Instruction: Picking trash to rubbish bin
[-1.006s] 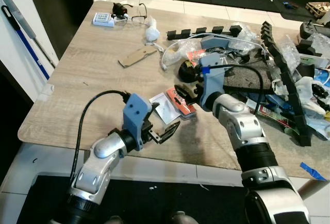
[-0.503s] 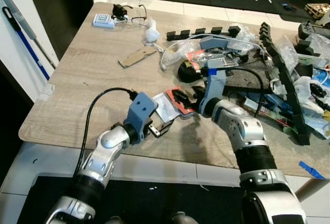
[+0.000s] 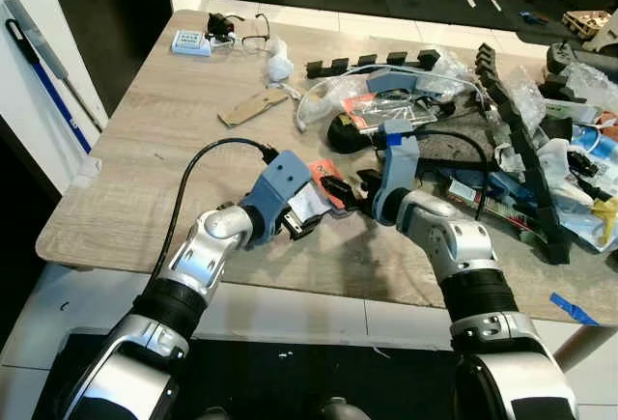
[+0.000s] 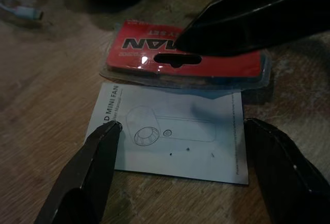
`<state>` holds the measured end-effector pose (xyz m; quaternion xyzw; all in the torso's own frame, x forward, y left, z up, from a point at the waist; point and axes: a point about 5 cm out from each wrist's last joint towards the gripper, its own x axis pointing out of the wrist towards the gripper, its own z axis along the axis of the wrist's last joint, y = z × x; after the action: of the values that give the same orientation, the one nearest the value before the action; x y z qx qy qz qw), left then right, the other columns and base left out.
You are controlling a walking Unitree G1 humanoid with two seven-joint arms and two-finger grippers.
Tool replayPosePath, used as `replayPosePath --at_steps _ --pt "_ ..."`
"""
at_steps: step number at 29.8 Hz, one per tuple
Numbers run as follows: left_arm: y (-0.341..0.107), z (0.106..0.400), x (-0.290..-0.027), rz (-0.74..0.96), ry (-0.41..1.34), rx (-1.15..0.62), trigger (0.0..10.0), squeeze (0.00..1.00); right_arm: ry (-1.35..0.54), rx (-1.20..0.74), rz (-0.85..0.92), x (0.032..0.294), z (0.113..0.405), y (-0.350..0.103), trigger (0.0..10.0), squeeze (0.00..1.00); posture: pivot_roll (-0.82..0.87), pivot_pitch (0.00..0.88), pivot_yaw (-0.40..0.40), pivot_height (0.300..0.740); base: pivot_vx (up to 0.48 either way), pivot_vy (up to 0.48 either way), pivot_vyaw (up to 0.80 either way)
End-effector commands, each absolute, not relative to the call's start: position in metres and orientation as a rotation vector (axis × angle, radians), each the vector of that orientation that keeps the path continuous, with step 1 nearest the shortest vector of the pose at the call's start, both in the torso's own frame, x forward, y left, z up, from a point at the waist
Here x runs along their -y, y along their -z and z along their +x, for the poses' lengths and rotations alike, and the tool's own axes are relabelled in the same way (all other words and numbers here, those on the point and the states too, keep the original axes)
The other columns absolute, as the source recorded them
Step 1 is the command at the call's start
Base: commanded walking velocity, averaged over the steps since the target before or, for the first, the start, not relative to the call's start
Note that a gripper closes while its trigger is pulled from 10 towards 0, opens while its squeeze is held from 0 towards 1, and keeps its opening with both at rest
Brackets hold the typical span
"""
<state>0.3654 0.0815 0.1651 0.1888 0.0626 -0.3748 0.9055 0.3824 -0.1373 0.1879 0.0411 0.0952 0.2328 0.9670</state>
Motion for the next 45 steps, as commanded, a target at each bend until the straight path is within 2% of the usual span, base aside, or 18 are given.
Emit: replayPosePath --at_steps 1,9,13,20,31,36,45 --pt "-0.134 0.36 -0.087 0.367 0.776 -0.303 10.0 0.0 -0.46 -0.176 0.01 0.146 0.385 -0.185 10.0 0.0 -0.01 0.241 -0.077 0.74 0.0 0.0 0.0" --pt "-0.131 0.361 -0.088 0.347 0.77 -0.347 10.0 0.0 -0.457 -0.217 0.022 0.161 0.387 -0.165 10.0 0.0 -0.01 0.255 -0.076 0.74 0.0 0.0 0.0" --pt "-0.131 0.361 -0.092 0.347 0.772 -0.36 10.0 0.0 -0.521 -0.226 0.195 0.156 0.386 -0.158 10.0 0.0 0.0 0.267 -0.076 0.74 0.0 0.0 0.0" --pt "-0.132 0.359 -0.09 0.335 0.797 -0.346 10.0 0.0 -0.543 -0.235 0.297 0.145 0.387 -0.15 10.0 0.0 0.01 0.278 -0.074 0.74 0.0 0.0 0.0" --pt "-0.137 0.349 -0.074 0.274 0.89 -0.302 10.0 0.0 -0.622 -0.244 0.512 0.117 0.386 -0.146 10.0 0.0 0.02 0.286 -0.07 0.74 0.0 0.0 0.0" --pt "-0.14 0.344 -0.069 0.283 0.959 -0.286 10.0 0.0 -0.648 -0.291 0.49 0.111 0.385 -0.143 10.0 0.0 0.01 0.287 -0.07 0.74 0.0 0.0 0.0" --pt "-0.139 0.343 -0.071 0.287 0.964 -0.304 10.0 0.0 -0.698 -0.407 0.428 0.109 0.381 -0.139 10.0 0.0 0.01 0.293 -0.073 0.74 0.0 0.0 0.0"
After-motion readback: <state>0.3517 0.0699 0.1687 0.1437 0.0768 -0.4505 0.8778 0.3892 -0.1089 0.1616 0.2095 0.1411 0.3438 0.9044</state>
